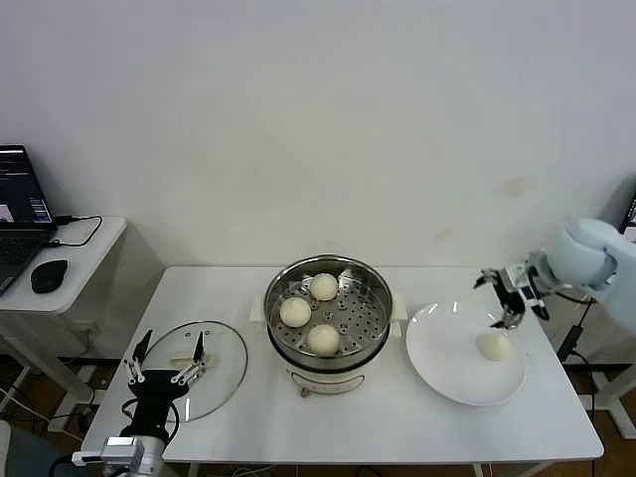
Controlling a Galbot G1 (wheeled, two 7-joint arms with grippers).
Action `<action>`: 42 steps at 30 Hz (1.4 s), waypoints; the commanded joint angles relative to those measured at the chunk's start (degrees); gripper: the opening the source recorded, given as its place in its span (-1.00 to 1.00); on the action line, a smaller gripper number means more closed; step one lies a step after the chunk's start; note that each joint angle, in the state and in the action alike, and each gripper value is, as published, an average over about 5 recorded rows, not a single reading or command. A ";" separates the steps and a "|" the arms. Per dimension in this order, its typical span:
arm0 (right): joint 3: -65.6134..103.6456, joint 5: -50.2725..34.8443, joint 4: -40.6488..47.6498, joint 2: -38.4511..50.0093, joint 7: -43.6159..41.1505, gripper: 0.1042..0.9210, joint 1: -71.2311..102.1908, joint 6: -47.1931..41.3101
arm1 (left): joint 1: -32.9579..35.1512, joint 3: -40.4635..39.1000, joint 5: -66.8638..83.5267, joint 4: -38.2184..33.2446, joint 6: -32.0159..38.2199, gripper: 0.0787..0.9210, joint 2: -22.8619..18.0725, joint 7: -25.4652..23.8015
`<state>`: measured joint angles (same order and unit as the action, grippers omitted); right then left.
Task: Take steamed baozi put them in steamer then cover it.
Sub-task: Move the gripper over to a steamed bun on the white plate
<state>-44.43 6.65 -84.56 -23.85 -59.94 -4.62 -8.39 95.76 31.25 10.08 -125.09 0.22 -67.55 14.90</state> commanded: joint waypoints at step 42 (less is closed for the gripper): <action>18.86 10.27 19.71 -12.60 2.08 0.28 20.10 0.26 | 0.85 -0.16 -0.80 -0.72 -0.26 0.77 -0.81 0.12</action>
<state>-25.33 17.23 -63.84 -36.57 -57.34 16.80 -8.33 96.64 31.13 9.34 -125.98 -0.07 -68.41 14.99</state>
